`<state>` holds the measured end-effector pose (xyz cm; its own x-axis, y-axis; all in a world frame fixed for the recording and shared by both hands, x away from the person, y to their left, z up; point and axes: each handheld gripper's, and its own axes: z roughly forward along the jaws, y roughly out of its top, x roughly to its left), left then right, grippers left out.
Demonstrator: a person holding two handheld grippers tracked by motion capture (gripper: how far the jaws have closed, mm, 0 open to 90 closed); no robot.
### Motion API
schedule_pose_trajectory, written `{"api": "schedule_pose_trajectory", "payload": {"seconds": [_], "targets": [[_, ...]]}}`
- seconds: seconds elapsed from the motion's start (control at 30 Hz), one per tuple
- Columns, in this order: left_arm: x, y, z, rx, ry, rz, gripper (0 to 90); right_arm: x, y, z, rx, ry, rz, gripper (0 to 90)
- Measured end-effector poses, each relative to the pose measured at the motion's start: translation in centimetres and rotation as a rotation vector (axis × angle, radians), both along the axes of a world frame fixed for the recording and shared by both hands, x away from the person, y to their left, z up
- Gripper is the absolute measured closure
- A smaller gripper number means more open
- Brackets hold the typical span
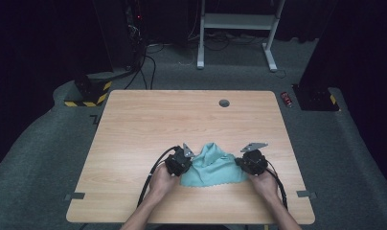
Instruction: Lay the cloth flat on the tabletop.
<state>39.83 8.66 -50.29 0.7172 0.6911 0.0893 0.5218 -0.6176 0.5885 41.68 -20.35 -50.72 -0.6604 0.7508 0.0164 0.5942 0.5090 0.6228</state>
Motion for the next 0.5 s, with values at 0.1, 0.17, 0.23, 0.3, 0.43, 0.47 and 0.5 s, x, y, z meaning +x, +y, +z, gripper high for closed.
{"api": "schedule_pose_trajectory", "payload": {"seconds": [0.1,0.17,0.23,0.3,0.43,0.47,0.5], "targets": [[-0.1,0.0,0.1,-0.01,-0.023,0.015,78.1,-0.3,0.3,0.1,-0.013,-0.012,0.015,78.8],[0.0,0.1,0.4,-0.045,-0.025,0.024,67.4,-0.3,0.3,0.3,0.005,-0.025,0.002,71.0],[0.3,0.1,0.5,-0.093,-0.025,0.055,56.8,-0.1,0.4,0.5,0.04,-0.036,-0.014,66.1],[0.7,0.2,0.5,-0.12,-0.025,0.068,53.9,0.2,0.6,0.6,0.055,-0.045,-0.022,64.1],[1.1,-0.2,0.0,-0.154,-0.043,0.081,53.5,0.8,1.5,0.2,0.055,-0.039,-0.026,64.2],[1.1,-0.3,-0.2,-0.154,-0.05,0.078,53.7,1.0,1.7,0.0,0.054,-0.034,-0.028,65.1],[1.1,-0.4,-0.3,-0.154,-0.054,0.079,54.2,1.1,1.8,-0.2,0.053,-0.031,-0.028,66.6]]}}
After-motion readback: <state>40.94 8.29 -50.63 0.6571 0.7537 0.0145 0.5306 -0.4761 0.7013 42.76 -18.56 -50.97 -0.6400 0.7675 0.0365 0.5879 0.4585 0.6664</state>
